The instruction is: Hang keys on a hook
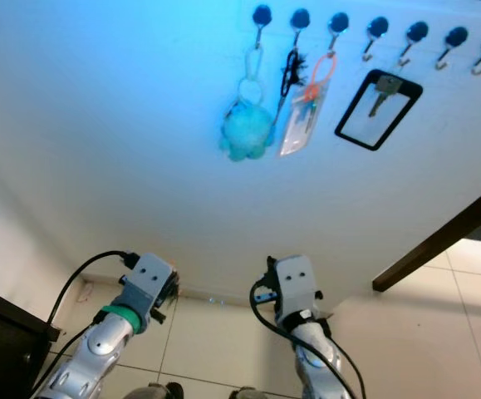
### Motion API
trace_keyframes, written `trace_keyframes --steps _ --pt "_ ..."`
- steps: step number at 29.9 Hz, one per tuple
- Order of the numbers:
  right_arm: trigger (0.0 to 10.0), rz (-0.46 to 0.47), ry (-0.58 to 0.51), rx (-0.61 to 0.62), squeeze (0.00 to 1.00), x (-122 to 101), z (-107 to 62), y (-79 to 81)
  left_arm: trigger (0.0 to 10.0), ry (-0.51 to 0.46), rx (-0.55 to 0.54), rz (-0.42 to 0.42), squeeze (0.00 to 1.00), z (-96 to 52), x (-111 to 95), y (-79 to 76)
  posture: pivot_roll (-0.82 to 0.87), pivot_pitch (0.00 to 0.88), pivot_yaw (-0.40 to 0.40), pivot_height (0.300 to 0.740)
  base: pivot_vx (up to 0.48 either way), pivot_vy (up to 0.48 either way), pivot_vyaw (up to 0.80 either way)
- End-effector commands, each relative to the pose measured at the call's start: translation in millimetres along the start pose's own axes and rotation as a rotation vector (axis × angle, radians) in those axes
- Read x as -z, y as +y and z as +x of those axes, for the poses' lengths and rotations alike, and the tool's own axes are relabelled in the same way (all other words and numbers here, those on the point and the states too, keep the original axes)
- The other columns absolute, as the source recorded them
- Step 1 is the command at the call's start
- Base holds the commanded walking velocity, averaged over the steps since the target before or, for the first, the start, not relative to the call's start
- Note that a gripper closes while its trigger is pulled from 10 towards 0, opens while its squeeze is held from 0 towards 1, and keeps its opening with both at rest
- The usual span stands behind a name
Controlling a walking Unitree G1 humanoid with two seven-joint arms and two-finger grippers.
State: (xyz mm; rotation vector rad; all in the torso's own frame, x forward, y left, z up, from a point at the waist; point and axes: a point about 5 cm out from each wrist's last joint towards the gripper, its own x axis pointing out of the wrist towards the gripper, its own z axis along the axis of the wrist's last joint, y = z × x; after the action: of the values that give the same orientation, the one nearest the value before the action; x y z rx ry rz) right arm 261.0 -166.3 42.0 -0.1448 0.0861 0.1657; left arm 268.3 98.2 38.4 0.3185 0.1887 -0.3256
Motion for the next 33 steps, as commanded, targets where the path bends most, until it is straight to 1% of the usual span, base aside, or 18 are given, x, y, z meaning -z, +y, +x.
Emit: trace_keyframes --steps 1,6,20,33 --pt "10.0 -0.006 0.018 -0.004 0.0 5.6 -2.4 1.2 10.0 0.015 0.002 0.013 0.0 -2.5 6.6 -1.3 -0.03 0.067 0.045 0.74 0.0 -0.364 0.0" --pt "10.0 -0.006 0.021 -0.002 0.0 6.7 -2.5 0.5 10.0 0.01 0.003 0.015 0.0 -2.3 6.1 -1.3 -0.03 0.066 0.047 0.74 0.0 -0.365 0.0" --pt "10.0 -0.006 0.016 0.001 0.0 9.5 -0.7 0.0 10.0 0.001 0.005 0.011 0.0 0.4 6.2 0.0 -0.03 0.066 0.048 0.74 0.0 -0.48 0.0" --pt "10.0 -0.003 0.017 0.003 0.0 11.9 -2.5 1.2 10.0 -0.001 0.006 0.008 0.0 -0.2 6.8 0.1 -0.03 0.07 0.054 0.74 0.0 -0.48 0.0"
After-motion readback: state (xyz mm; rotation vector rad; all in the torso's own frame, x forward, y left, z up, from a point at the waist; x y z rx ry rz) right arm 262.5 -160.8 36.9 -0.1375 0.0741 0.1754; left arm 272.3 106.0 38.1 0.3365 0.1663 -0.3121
